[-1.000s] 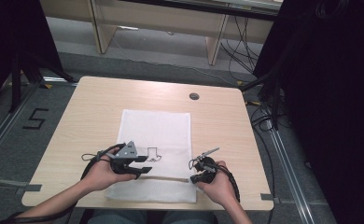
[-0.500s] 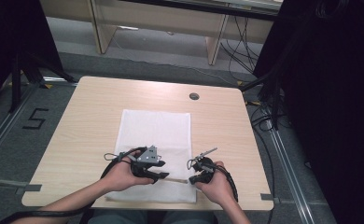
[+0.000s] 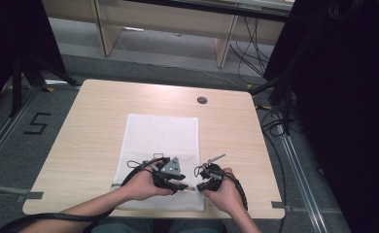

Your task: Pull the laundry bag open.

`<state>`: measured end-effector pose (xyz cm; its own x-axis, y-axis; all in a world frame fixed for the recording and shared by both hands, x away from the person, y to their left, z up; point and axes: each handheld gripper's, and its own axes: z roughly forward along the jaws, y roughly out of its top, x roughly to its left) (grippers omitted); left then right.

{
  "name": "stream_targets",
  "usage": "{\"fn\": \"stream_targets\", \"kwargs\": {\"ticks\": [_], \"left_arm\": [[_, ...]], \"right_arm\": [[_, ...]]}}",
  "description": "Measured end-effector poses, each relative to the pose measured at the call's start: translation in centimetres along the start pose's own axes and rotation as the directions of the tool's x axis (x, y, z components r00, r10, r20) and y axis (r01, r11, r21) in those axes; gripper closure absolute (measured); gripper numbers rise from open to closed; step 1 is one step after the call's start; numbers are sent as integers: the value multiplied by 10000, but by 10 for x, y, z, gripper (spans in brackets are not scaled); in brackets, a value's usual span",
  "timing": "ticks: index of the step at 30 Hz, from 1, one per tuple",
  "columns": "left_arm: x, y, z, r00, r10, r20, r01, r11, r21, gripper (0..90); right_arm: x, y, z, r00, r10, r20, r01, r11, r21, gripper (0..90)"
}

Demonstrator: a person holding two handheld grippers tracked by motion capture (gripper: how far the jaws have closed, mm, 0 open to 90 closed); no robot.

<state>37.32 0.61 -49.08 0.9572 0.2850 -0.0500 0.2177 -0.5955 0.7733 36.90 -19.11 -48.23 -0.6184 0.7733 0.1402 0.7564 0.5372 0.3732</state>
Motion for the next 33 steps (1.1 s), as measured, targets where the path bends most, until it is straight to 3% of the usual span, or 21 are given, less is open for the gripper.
{"fn": "stream_targets", "kwargs": {"ticks": [11, 12, 14, 17, 18, 23, 26, 28, 30, 33], "left_arm": [[-5, 3, 15, 9994, 273, 231, -279, 9992, 280, 714], [-5, 3, 17, 9995, 223, 231, -230, 9992, 312, 715], [-4, 3, 19, 9994, 239, 234, -248, 9990, 365, 723], [-4, 4, 20, 9990, 375, 237, -384, 9985, 384, 723], [-4, 5, 21, 9988, 434, 242, -445, 9977, 510, 724], [-6, 6, 25, 9986, 445, 278, -461, 9972, 593, 731], [-6, 6, 28, 9985, 469, 281, -487, 9967, 649, 731], [-7, 5, 30, 9988, 353, 352, -374, 9975, 594, 734], [-6, 5, 30, 9988, 403, 278, -421, 9969, 664, 740], [-6, 5, 31, 9990, 314, 320, -334, 9974, 632, 752]], "right_arm": [[0, 0, 0, 10000, 2, 6, -2, 10000, 7, 900], [2, 0, -1, 9996, 291, 63, -292, 9995, 119, 900], [2, 0, -1, 9995, 317, 86, -318, 9994, 127, 900], [0, 0, 0, 10000, 14, 15, -14, 10000, 0, 900], [2, 0, -1, 9995, 285, 99, -286, 9995, 149, 900], [2, 0, -1, 9995, 303, 106, -305, 9994, 159, 900], [1, 0, 0, 10000, 9, 20, -9, 10000, 22, 900], [2, 0, -1, 9997, 230, 55, -231, 9997, 98, 900], [1, 0, 0, 10000, 23, 28, -23, 10000, 30, 900], [2, 0, -1, 9997, 220, 77, -221, 9997, 107, 900]]}}
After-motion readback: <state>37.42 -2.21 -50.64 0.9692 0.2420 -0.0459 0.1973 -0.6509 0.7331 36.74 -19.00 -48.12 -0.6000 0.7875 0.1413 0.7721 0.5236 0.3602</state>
